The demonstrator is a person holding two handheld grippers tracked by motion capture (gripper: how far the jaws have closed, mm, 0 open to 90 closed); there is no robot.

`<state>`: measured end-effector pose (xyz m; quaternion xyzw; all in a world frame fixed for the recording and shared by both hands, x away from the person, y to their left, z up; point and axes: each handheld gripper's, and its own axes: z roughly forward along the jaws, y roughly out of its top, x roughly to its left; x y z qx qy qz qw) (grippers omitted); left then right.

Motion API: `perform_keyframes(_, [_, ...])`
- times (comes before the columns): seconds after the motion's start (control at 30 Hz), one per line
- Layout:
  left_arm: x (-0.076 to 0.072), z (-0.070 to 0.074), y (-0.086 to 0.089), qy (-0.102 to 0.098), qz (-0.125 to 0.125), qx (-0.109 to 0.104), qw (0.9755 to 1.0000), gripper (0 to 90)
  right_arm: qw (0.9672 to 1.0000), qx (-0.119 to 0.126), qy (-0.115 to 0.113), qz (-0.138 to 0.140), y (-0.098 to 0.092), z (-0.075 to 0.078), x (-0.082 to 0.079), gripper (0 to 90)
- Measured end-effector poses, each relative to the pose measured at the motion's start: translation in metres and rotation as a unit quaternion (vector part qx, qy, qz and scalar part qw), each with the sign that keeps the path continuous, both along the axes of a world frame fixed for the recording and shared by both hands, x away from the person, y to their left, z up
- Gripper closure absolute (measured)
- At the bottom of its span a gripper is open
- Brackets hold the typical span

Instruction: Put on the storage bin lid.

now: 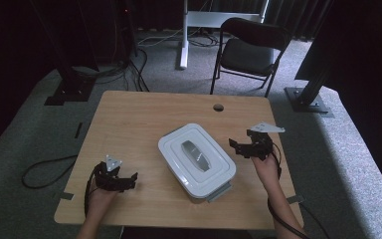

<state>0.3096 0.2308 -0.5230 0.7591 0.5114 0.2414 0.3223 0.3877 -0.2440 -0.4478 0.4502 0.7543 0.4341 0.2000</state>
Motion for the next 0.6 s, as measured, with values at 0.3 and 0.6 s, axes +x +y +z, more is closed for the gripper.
perform_keyframes(0.3, [0.005, 0.009, -0.035, 0.003, -0.027, 0.002, 0.9996, 0.1, 0.9982, 0.015, 0.057, 0.006, -0.001, -0.053, 0.008, 13.5])
perform_keyframes(0.6, [0.012, 0.013, -0.063, -0.002, -0.042, 0.001, 0.9991, 0.1, 0.9966, 0.023, 0.075, 0.024, 0.007, -0.071, 0.003, 13.5])
